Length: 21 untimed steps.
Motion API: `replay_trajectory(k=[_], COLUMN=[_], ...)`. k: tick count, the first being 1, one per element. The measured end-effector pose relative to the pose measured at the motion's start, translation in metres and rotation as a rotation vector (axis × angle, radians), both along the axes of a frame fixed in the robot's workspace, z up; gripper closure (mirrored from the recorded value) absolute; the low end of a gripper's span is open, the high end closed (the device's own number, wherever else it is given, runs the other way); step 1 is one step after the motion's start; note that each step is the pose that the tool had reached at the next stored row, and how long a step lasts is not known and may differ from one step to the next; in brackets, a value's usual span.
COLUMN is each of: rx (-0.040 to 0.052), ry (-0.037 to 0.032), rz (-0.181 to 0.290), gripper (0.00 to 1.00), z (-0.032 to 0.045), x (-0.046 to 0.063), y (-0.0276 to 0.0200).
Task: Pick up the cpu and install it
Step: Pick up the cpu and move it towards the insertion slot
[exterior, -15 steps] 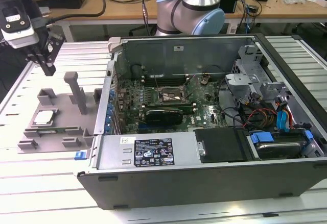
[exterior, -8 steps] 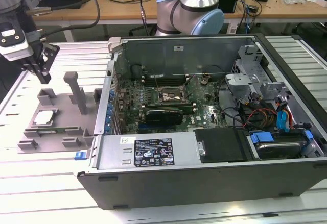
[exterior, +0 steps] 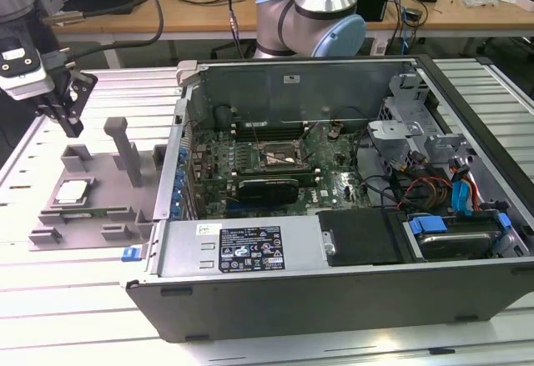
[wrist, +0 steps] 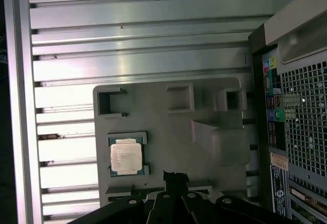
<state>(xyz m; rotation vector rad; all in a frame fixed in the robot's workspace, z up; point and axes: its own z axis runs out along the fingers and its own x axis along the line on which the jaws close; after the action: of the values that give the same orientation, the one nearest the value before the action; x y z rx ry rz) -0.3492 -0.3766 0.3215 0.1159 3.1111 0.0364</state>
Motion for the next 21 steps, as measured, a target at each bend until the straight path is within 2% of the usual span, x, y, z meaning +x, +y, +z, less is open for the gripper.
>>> replay_trajectory(k=[7,9,12,19,21], rx=[0.0000,0.0000,0.0000,0.0001,0.0001], ry=[-0.0001,-0.0001,-0.0001,-0.0002,-0.0002], rz=[0.000,0.000,0.000,0.000,0.000], gripper=[0.89,0.89,0.89,0.89,0.89], z=[-0.0028,-0.0099,-0.0166,-0.0308,-0.0328], x=[-0.002,-0.007,-0.012,-0.025,-0.026], y=[0.0001,0.0001,0.0001,0.0001,0.0001])
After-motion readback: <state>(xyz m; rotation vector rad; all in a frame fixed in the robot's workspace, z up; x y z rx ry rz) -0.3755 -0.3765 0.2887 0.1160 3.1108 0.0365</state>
